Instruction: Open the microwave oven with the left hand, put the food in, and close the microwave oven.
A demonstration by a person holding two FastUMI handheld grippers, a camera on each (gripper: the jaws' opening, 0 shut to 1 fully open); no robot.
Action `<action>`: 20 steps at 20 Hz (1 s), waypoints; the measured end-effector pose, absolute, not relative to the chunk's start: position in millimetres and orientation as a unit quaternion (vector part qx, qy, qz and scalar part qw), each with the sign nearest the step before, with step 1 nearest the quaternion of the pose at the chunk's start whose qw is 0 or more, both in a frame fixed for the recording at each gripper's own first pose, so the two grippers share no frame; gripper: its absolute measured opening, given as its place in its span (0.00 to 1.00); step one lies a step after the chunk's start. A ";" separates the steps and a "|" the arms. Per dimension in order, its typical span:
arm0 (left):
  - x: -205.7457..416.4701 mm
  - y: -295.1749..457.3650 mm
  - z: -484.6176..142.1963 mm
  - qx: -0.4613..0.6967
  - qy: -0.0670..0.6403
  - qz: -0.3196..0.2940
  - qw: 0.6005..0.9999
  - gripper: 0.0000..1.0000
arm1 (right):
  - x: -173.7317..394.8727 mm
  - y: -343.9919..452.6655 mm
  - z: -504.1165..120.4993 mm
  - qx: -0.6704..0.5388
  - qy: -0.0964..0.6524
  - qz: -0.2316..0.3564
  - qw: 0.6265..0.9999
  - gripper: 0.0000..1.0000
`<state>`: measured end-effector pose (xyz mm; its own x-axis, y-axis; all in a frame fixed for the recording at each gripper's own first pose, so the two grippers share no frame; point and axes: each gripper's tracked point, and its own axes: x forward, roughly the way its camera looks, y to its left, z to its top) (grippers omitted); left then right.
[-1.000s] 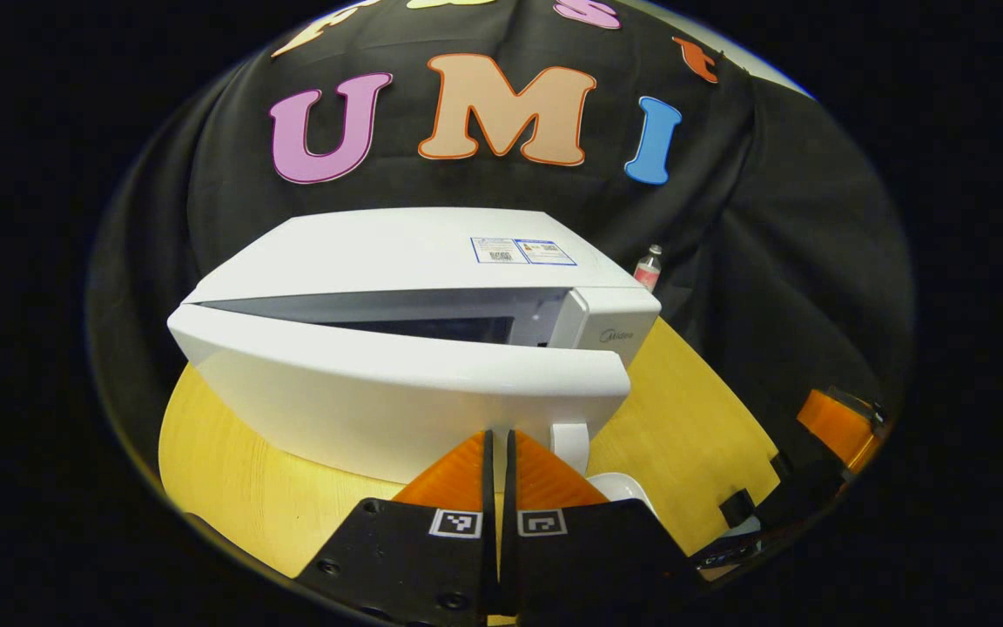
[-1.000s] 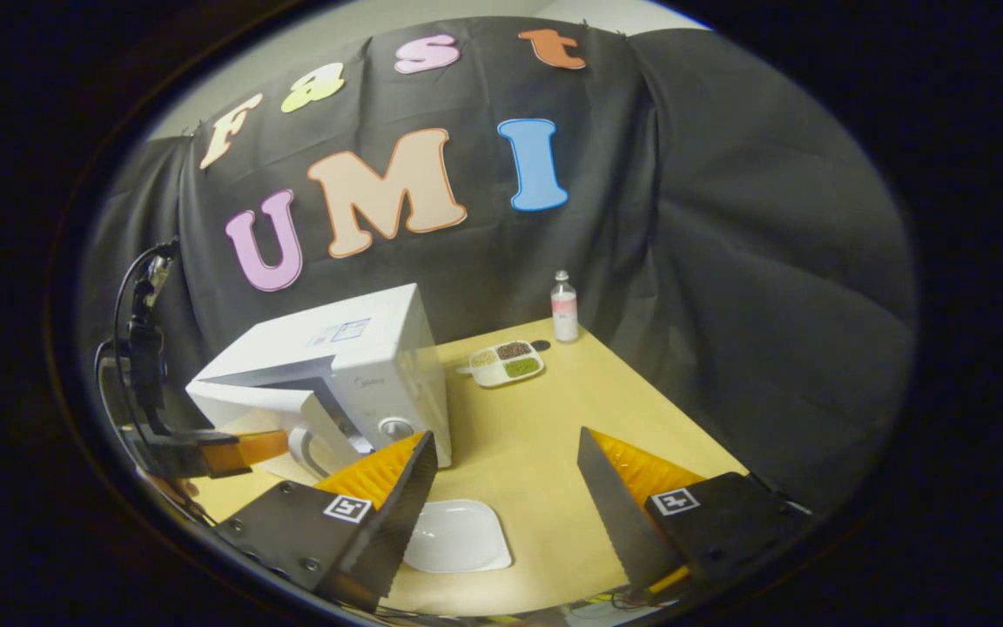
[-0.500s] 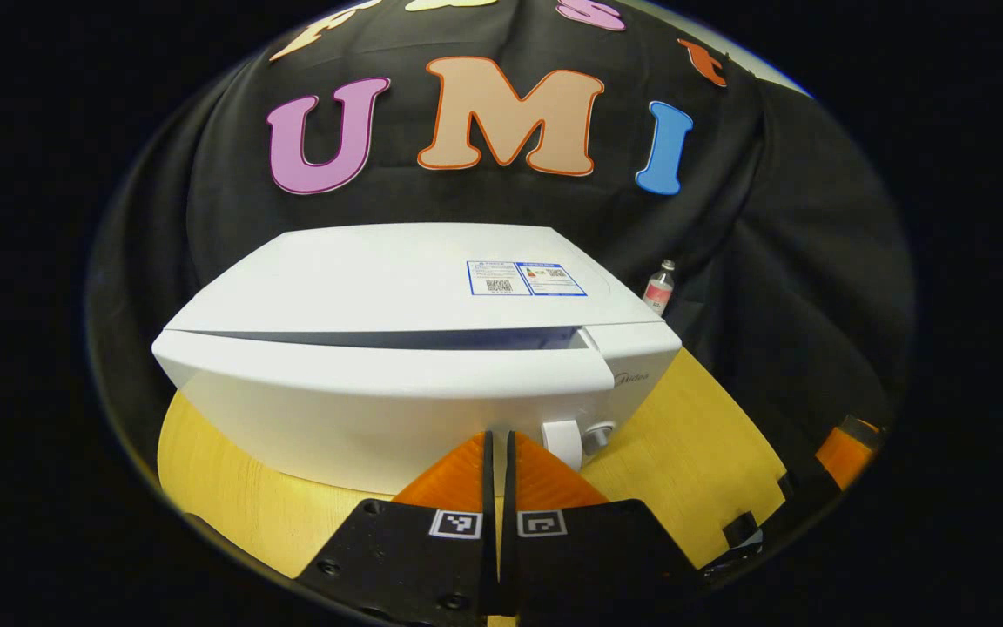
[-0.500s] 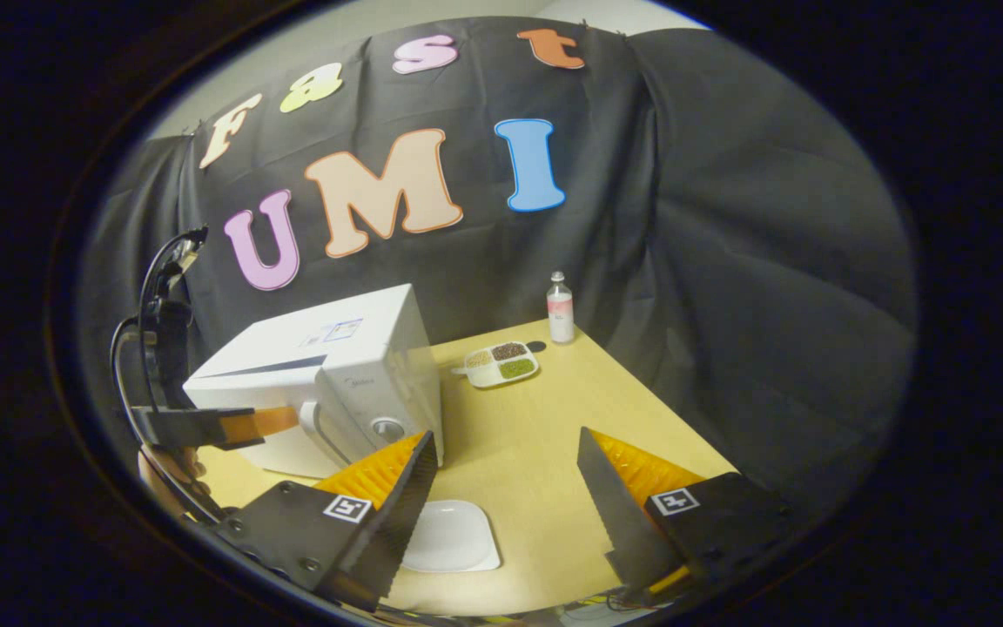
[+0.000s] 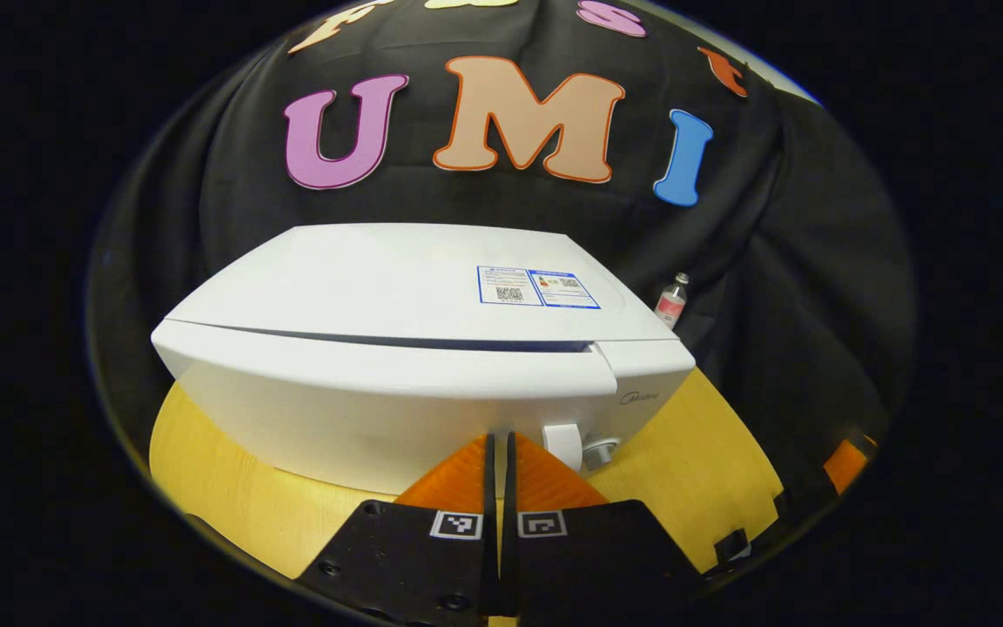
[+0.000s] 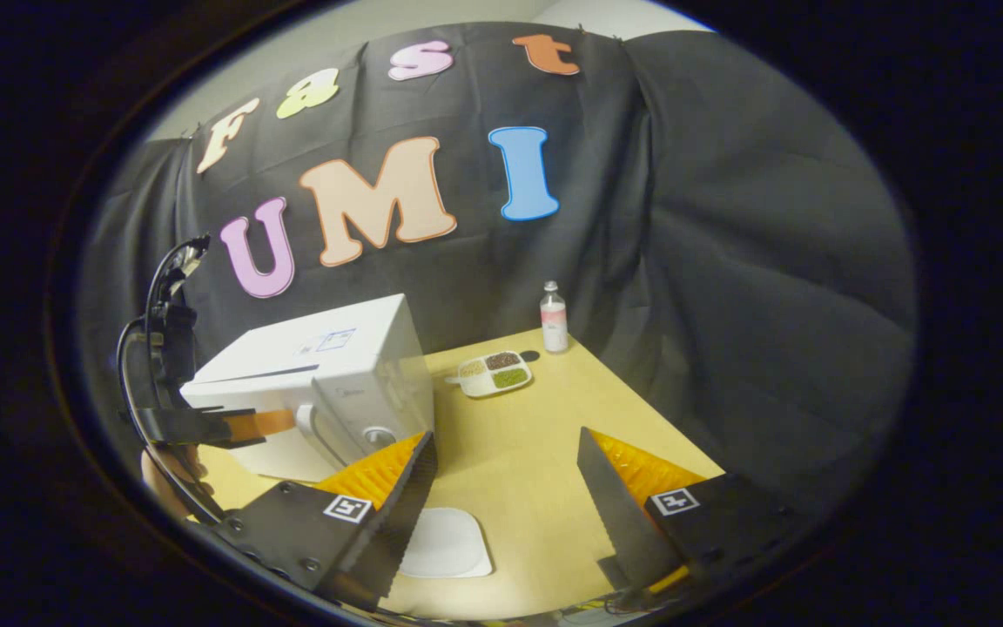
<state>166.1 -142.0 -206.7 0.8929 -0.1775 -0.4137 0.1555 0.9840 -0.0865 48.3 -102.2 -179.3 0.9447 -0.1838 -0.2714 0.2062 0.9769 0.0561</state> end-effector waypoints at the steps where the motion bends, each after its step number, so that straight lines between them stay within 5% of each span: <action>1: 166.9 -141.8 -207.1 -0.031 0.215 -0.082 0.973 0.01 | 49.4 -102.4 -178.6 0.040 0.133 -0.099 0.985 1.00; 19: 172.6 -140.8 -184.9 -0.064 0.197 -0.062 0.976 0.01 | 61.4 -86.6 -172.9 0.020 0.147 -0.056 0.987 1.00; 20: 166.8 -146.7 -175.8 -0.069 0.187 -0.075 0.977 0.01 | 63.2 -85.4 -169.3 0.018 0.145 -0.052 0.988 0.92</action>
<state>166.8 -146.7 -175.8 0.9191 -0.1722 -0.3544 0.1206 0.9792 -0.1630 63.2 -85.4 -169.3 0.9523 -0.0969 -0.2892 0.1076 0.9940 0.0212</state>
